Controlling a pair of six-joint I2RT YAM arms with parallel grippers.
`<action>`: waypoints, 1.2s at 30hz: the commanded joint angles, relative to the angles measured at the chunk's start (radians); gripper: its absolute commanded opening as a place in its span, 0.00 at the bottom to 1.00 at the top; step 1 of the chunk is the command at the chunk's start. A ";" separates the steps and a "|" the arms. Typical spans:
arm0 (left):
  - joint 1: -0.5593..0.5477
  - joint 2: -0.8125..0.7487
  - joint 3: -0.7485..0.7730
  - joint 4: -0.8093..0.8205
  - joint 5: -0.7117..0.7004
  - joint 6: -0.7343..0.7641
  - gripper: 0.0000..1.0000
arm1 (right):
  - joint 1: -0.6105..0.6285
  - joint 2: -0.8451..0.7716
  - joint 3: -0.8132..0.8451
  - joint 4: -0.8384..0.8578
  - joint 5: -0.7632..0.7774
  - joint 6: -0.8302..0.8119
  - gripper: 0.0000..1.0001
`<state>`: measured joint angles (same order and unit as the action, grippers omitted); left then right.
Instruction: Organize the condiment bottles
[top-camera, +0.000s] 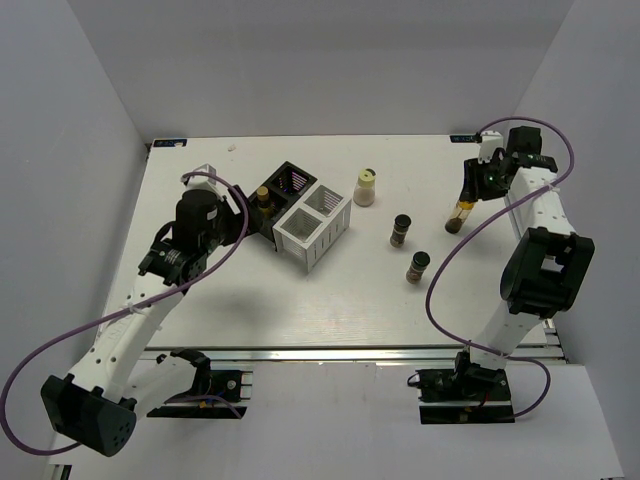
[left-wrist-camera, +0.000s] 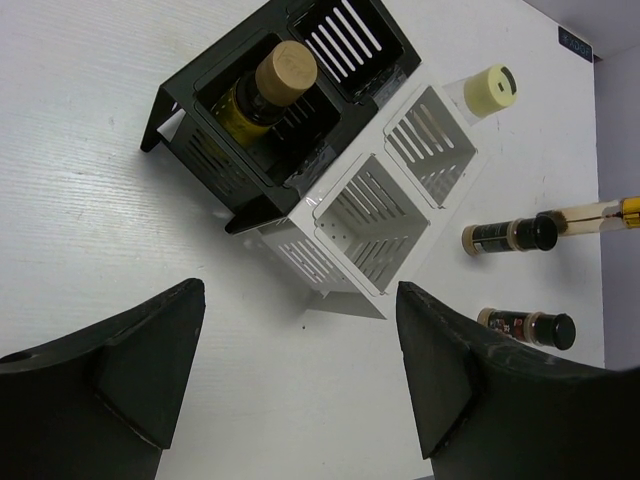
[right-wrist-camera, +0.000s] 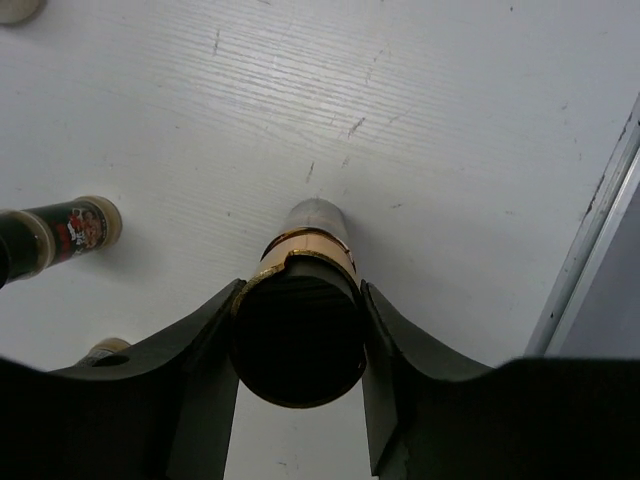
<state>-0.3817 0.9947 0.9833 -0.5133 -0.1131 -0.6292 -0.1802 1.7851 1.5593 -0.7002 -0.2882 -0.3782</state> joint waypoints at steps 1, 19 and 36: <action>-0.003 -0.024 -0.017 0.021 0.016 -0.015 0.87 | 0.013 -0.006 -0.016 0.033 -0.023 -0.010 0.41; -0.003 -0.077 -0.018 -0.010 0.013 -0.012 0.87 | 0.324 -0.039 0.412 -0.010 0.006 -0.192 0.00; -0.003 -0.168 -0.025 -0.076 -0.019 -0.027 0.87 | 0.654 0.250 0.749 0.222 -0.212 0.082 0.00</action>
<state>-0.3817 0.8616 0.9581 -0.5625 -0.1162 -0.6456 0.4332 2.0178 2.2406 -0.5953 -0.4404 -0.3603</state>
